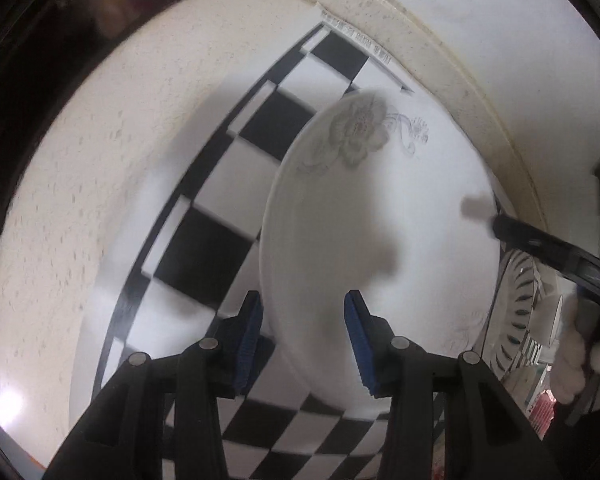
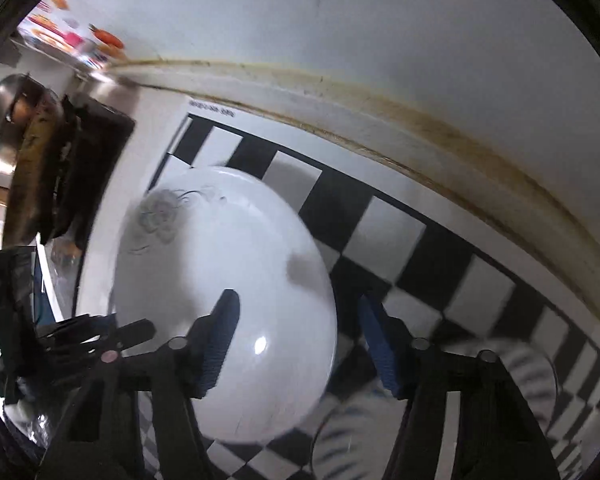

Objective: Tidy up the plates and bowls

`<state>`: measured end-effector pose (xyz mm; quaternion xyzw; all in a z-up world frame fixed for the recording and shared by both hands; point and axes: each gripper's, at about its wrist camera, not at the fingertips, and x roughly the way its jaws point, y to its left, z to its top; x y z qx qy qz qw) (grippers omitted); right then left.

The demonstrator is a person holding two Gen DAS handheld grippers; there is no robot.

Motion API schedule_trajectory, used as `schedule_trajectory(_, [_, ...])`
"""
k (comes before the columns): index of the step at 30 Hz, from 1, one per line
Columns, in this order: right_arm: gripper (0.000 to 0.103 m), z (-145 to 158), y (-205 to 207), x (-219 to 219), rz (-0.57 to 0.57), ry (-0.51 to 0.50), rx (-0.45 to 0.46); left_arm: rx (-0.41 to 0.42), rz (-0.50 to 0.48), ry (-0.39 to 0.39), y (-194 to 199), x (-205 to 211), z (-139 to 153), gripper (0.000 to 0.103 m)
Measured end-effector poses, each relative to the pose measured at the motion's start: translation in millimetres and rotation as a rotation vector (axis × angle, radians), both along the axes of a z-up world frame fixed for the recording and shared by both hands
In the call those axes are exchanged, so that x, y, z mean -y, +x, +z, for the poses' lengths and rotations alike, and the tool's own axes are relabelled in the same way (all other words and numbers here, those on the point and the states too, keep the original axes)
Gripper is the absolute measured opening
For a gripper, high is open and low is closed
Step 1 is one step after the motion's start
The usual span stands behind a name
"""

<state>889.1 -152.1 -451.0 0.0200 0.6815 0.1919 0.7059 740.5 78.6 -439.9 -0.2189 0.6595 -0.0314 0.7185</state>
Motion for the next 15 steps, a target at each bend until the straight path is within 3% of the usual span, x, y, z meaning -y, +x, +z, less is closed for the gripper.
schedule_trajectory(4, [0.046, -20, 10, -10, 0.037, -0.019, -0.046, 0.002, -0.023, 0.011, 10, 5, -5, 0.038])
schedule_trajectory(7, [0.033, -17, 12, -14, 0.043, -0.05, -0.033, 0.017, -0.034, 0.028, 14, 7, -9, 0.037])
schedule_trajectory(15, [0.024, -21, 0, -7, 0.029, -0.011, -0.034, 0.023, -0.037, 0.065, 24, 4, -14, 0.037])
